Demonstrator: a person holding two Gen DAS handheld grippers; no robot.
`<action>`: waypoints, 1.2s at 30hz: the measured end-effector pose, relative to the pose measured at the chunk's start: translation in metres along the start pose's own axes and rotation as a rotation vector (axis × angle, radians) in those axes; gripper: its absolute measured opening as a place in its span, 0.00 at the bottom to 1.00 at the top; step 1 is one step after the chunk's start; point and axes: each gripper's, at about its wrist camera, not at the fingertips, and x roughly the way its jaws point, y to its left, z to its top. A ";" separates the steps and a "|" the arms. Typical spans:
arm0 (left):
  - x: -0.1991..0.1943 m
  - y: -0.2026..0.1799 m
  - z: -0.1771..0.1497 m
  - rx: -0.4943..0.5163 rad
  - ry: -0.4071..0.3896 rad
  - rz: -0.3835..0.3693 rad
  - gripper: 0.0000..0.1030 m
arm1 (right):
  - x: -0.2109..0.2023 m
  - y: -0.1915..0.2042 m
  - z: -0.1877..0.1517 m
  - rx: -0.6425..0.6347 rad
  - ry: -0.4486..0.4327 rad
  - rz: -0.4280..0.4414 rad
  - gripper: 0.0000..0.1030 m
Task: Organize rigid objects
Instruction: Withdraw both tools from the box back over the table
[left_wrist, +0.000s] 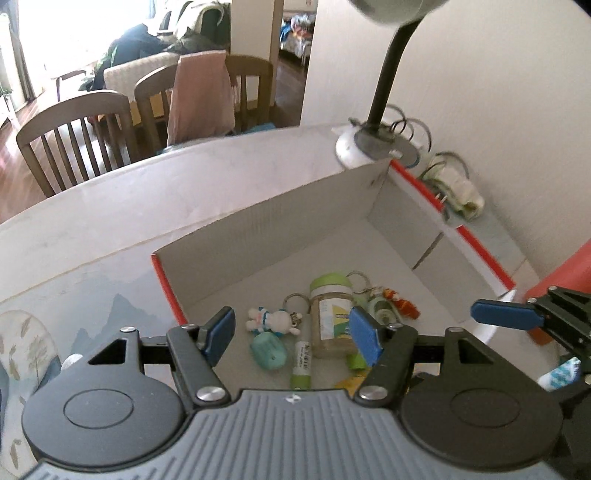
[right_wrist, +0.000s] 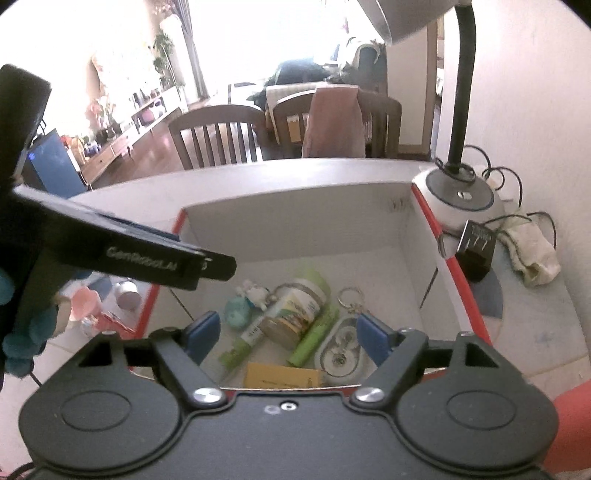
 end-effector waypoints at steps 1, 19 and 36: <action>-0.005 0.001 -0.002 -0.005 -0.009 -0.007 0.66 | -0.004 0.003 0.000 0.002 -0.011 -0.002 0.79; -0.098 0.058 -0.057 -0.011 -0.146 -0.078 0.66 | -0.046 0.085 -0.014 0.083 -0.134 0.005 0.89; -0.145 0.164 -0.125 -0.040 -0.181 -0.093 0.83 | -0.028 0.176 -0.027 0.098 -0.132 0.016 0.95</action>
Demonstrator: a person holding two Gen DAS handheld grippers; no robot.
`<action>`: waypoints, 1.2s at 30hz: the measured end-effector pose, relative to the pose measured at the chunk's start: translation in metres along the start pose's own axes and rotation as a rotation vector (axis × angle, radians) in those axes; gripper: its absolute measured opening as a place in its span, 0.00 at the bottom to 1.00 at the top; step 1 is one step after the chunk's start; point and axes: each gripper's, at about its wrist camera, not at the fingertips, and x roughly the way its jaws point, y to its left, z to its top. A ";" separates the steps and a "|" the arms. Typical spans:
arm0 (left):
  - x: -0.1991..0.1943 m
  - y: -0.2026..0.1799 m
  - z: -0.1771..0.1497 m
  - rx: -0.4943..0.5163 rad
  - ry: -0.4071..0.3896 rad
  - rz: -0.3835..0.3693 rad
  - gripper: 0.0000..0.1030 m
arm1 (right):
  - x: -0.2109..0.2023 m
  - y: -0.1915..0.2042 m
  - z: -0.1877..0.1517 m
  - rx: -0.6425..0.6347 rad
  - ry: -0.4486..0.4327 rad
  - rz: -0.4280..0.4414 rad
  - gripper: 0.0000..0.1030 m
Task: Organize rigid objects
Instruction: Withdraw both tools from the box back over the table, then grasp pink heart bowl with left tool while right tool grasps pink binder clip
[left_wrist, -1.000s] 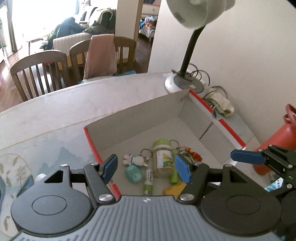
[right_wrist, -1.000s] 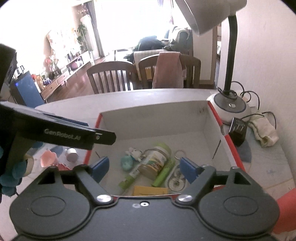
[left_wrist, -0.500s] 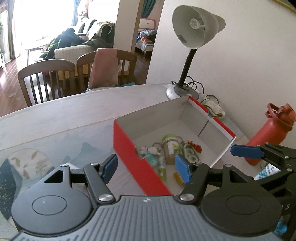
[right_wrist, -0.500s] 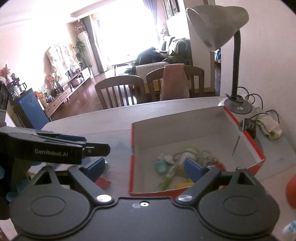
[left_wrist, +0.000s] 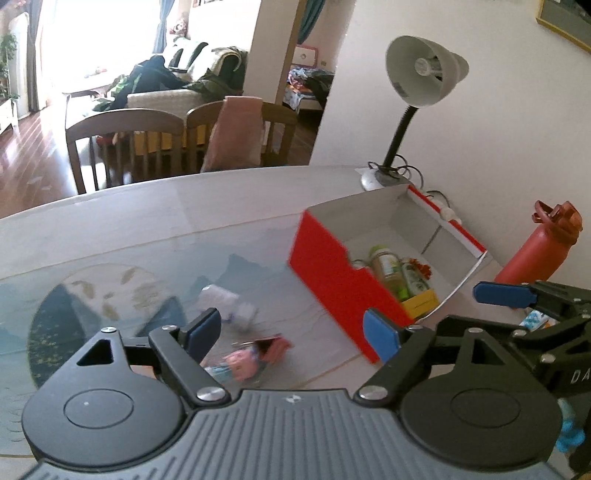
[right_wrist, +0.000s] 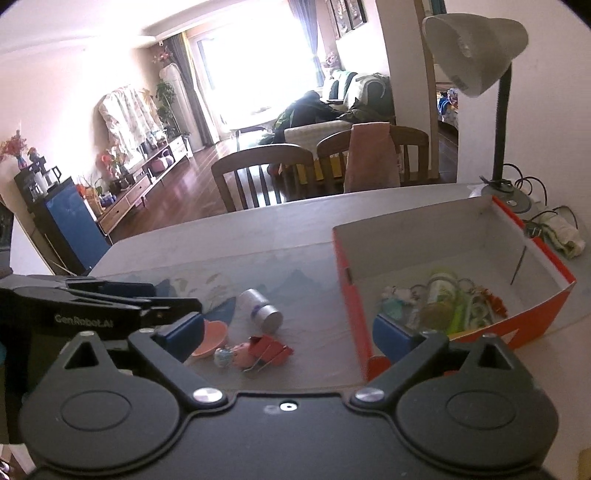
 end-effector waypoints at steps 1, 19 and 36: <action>-0.002 0.007 -0.003 -0.003 0.000 0.005 0.83 | 0.002 0.004 -0.001 -0.005 0.003 0.001 0.95; 0.018 0.104 -0.054 -0.102 0.012 0.062 1.00 | 0.054 0.053 -0.019 -0.025 0.128 -0.055 0.93; 0.095 0.122 -0.064 -0.147 0.045 0.125 1.00 | 0.141 0.047 -0.025 0.049 0.250 -0.143 0.79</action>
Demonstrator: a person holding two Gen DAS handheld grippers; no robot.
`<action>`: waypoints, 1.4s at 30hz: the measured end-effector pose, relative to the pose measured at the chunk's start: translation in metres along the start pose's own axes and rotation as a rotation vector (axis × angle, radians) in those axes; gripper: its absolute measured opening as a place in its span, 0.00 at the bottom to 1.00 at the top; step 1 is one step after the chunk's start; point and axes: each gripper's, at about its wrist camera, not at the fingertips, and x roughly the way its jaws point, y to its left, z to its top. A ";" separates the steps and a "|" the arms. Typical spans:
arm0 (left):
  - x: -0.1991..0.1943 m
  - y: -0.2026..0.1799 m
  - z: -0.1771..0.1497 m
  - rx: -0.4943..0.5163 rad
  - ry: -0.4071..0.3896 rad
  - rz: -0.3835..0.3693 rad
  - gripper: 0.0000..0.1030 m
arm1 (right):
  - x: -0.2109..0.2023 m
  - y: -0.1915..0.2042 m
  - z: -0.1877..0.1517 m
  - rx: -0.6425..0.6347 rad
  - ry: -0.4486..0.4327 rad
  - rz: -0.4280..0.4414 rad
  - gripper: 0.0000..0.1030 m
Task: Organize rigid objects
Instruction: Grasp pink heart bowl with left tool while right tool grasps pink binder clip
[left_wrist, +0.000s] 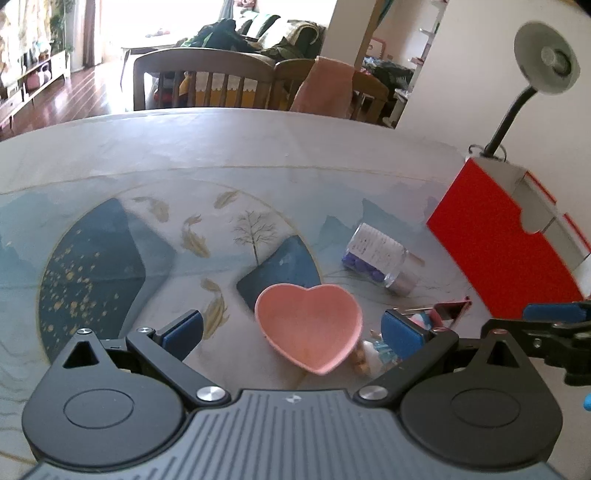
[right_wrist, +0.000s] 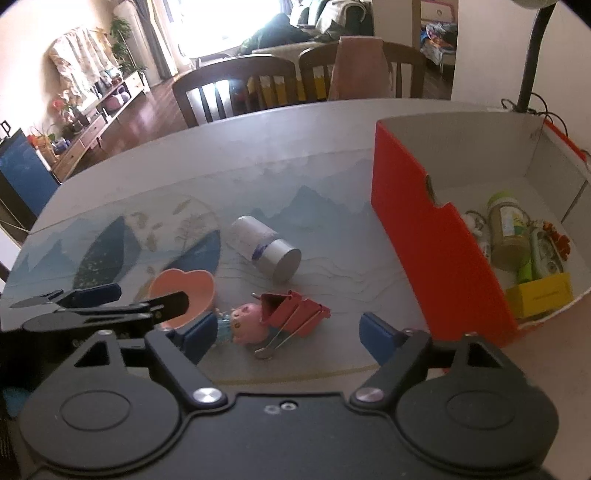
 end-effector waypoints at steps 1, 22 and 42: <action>0.004 -0.002 0.000 0.007 0.002 0.008 1.00 | 0.003 0.001 0.001 -0.002 0.002 -0.007 0.79; 0.035 -0.006 -0.003 0.027 -0.021 0.057 0.99 | 0.040 -0.013 0.006 0.138 0.059 -0.025 0.64; 0.022 -0.009 -0.010 0.016 -0.029 0.016 0.74 | 0.036 -0.016 0.008 0.170 0.063 0.026 0.30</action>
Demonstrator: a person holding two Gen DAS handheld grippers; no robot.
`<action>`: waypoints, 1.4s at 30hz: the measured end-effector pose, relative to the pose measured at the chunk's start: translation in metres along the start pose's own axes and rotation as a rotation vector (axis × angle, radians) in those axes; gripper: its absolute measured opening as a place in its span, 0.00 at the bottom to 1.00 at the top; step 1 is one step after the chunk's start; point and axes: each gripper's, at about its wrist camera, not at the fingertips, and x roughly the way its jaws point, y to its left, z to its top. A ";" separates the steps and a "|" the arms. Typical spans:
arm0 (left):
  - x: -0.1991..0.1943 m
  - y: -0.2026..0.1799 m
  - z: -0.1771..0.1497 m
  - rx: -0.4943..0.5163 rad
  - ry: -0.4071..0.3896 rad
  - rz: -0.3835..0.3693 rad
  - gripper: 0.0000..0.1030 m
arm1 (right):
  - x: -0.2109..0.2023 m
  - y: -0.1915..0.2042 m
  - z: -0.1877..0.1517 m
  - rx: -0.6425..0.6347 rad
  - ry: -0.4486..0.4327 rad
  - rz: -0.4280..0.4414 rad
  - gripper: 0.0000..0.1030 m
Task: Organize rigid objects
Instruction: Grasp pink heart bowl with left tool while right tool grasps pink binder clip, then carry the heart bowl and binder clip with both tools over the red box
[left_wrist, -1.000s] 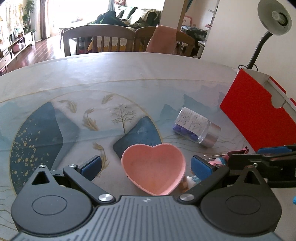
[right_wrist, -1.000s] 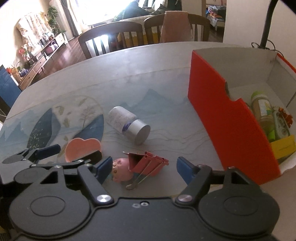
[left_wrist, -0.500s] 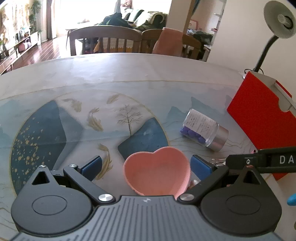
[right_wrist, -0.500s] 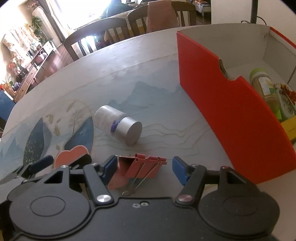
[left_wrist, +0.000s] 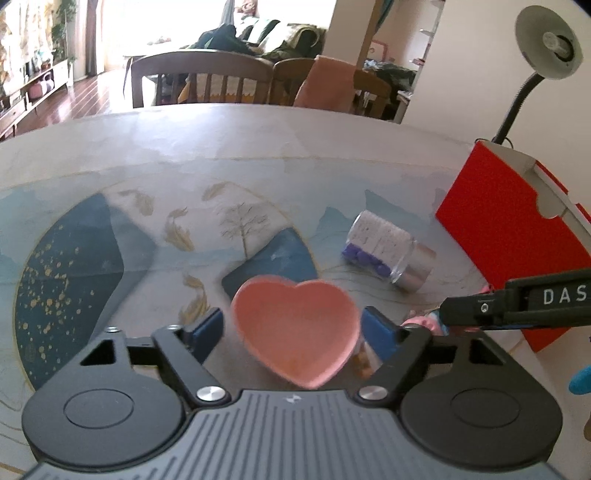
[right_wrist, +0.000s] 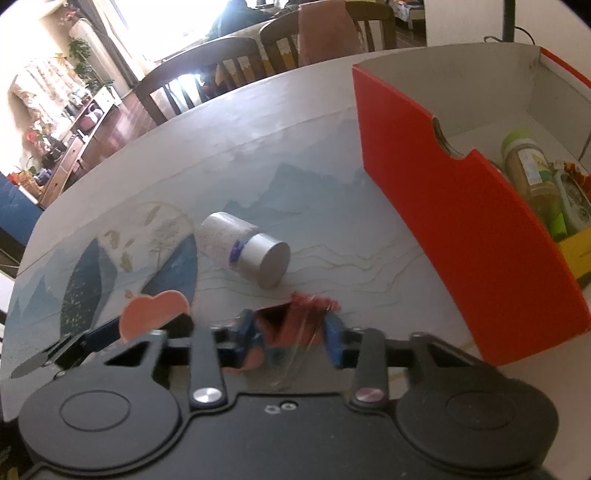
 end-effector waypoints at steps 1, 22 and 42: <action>0.000 -0.001 0.001 0.003 0.000 -0.004 0.71 | 0.000 0.000 -0.001 -0.008 -0.001 -0.010 0.29; -0.007 0.010 0.001 -0.042 0.057 -0.006 0.34 | -0.015 -0.011 -0.005 -0.031 -0.051 0.000 0.21; 0.001 -0.026 0.011 -0.025 0.037 0.032 0.73 | -0.009 -0.011 -0.008 -0.134 -0.091 -0.019 0.64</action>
